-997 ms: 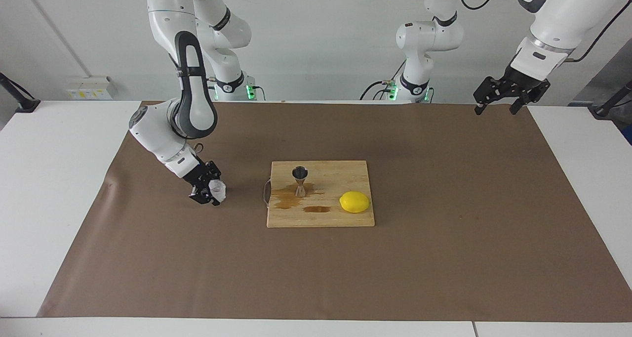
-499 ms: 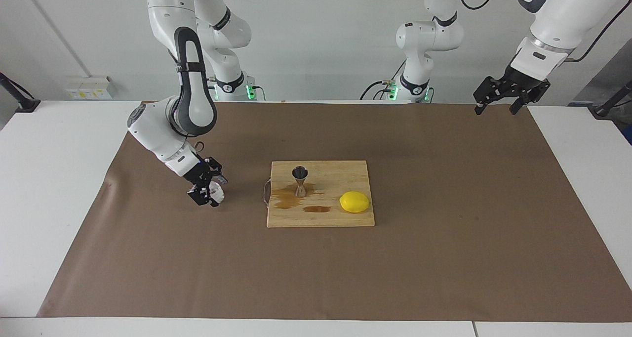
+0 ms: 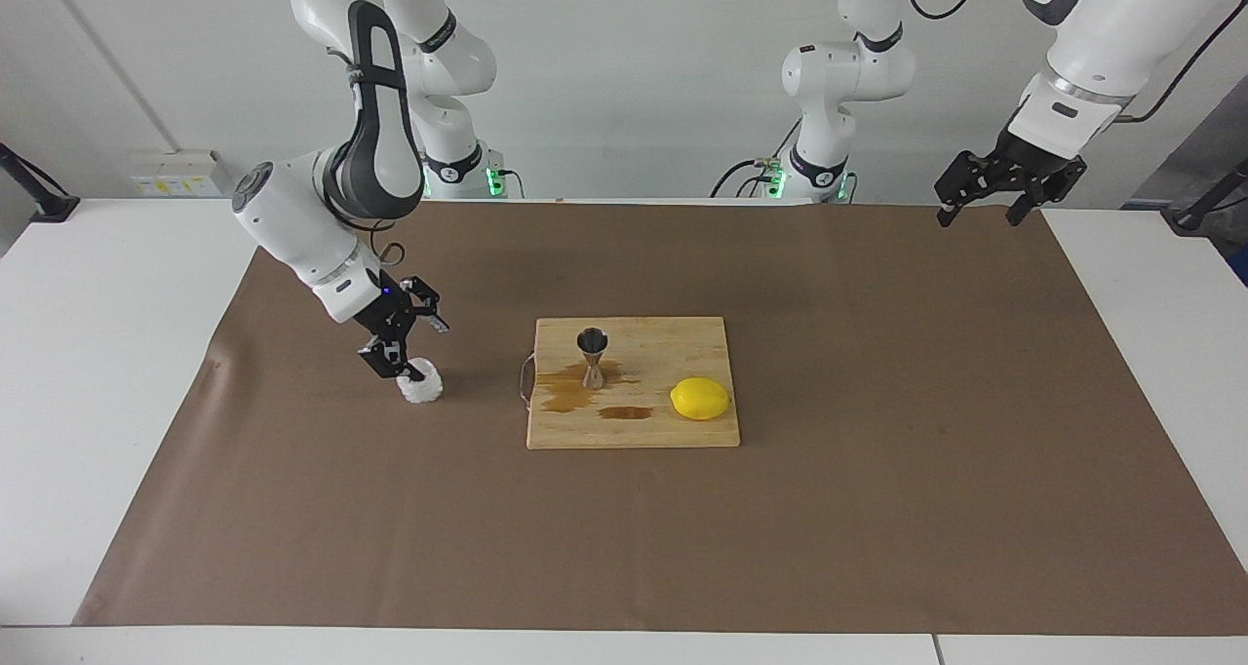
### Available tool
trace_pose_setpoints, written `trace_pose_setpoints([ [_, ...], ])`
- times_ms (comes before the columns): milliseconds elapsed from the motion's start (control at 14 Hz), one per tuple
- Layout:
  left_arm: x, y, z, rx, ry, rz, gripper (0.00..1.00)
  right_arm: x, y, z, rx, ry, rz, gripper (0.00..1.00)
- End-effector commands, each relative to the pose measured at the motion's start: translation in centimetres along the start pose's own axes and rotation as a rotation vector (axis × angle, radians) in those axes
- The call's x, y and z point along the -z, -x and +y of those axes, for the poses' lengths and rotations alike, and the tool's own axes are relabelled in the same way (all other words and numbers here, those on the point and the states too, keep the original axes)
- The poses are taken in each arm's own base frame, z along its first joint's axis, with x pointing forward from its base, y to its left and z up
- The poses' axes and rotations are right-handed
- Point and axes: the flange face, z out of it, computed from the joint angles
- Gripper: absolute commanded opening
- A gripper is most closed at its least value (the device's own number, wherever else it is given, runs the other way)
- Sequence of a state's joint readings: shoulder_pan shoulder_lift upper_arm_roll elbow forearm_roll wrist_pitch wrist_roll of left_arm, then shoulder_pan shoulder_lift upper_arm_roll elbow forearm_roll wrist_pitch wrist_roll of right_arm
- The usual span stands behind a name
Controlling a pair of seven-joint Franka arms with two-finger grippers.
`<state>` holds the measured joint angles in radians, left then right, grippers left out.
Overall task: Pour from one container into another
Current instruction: 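Set down the white cup, open and withdraw the right gripper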
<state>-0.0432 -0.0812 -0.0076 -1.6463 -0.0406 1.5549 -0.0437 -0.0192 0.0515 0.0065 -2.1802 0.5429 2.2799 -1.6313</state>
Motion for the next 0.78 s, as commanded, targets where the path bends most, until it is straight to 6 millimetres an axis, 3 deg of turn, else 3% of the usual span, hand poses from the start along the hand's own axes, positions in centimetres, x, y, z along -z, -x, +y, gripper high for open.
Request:
trace_pose_setpoints([
  [0, 0.2, 0.8, -0.2, 0.002, 0.011, -0.004, 1.0, 3.3, -1.4, 0.0, -0.101, 0.023, -0.075, 1.0],
  [214, 0.2, 0.8, -0.2, 0.002, 0.011, -0.004, 1.0, 6.1, -2.4, -0.9, -0.307, 0.051, -0.207, 1.0],
  [712, 0.2, 0.8, -0.2, 0.002, 0.011, -0.004, 1.0, 14.0, -5.8, -0.8, -0.81, 0.105, -0.37, 1.0],
])
